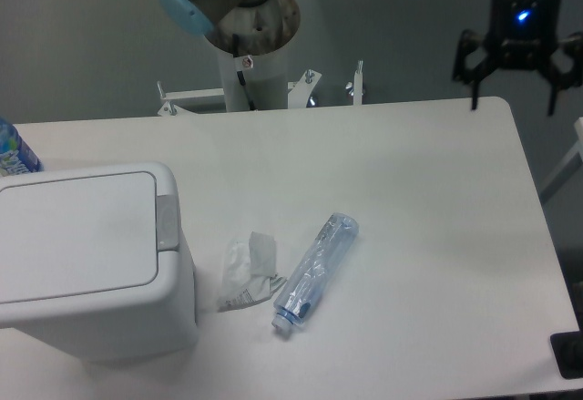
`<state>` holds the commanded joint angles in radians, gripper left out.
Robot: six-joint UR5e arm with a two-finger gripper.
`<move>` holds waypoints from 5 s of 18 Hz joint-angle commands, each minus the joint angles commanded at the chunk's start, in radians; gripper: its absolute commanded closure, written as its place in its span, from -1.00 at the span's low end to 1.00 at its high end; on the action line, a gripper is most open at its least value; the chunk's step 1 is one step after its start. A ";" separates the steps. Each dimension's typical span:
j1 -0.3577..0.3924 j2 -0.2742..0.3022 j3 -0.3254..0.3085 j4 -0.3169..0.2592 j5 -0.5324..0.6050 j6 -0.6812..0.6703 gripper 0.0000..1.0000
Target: Open the trash can
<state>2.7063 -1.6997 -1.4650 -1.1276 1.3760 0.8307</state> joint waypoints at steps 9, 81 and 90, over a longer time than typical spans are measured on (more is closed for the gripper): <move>-0.216 -0.009 0.009 0.046 -0.018 -0.511 -1.00; -0.056 -0.075 0.106 0.207 -0.034 -0.524 -1.00; 0.089 -0.074 0.045 0.186 0.021 -0.020 -1.00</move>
<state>2.7949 -1.7733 -1.4204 -0.9418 1.3972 0.8109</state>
